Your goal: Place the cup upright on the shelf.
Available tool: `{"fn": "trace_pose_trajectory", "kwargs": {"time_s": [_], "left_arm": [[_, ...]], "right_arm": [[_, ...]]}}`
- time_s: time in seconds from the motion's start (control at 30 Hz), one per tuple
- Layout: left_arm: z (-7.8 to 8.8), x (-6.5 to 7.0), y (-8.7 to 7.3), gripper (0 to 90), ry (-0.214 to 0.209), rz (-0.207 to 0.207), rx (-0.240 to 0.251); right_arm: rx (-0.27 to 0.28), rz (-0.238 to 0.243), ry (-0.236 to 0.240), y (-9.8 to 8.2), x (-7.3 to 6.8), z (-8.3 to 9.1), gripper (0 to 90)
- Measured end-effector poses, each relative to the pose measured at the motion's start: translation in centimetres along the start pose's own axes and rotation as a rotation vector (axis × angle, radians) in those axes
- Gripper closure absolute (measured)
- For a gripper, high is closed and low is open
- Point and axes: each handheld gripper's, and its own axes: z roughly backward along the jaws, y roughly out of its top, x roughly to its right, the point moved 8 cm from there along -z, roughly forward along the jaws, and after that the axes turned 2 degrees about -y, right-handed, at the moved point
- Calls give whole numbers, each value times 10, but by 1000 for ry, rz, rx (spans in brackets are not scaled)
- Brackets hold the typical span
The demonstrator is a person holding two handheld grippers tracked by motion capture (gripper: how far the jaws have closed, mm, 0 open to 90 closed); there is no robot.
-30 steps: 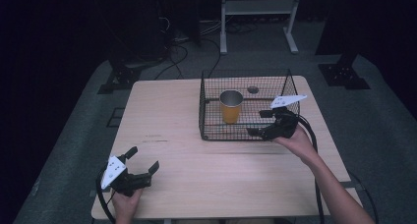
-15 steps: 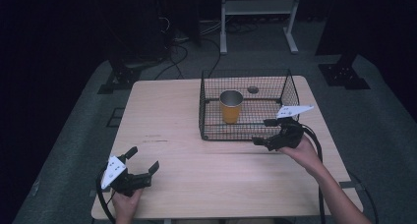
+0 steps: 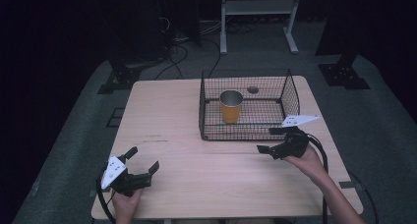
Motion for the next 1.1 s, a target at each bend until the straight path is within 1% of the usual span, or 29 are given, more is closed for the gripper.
{"fn": "trace_pose_trajectory", "kwargs": {"time_s": [0.2, 0.37, 0.47, 0.57, 0.73, 1.1], "left_arm": [[0, 0, 0, 22, 0, 0, 1], [0, 0, 0, 22, 0, 0, 1], [0, 0, 0, 22, 0, 0, 1], [0, 0, 0, 22, 0, 0, 1], [0, 0, 0, 22, 1, -1, 0], [0, 0, 0, 22, 1, -1, 0]], "right_arm": [[0, 3, -15, -6, 0, 2, 52], [10, -13, -16, -12, 1, 4, 53], [10, -15, -27, -16, 2, 5, 53], [16, -22, -28, -19, 2, 8, 53], [35, -36, -31, -23, 2, 13, 53], [40, -54, -53, -36, 5, 20, 54]]}}
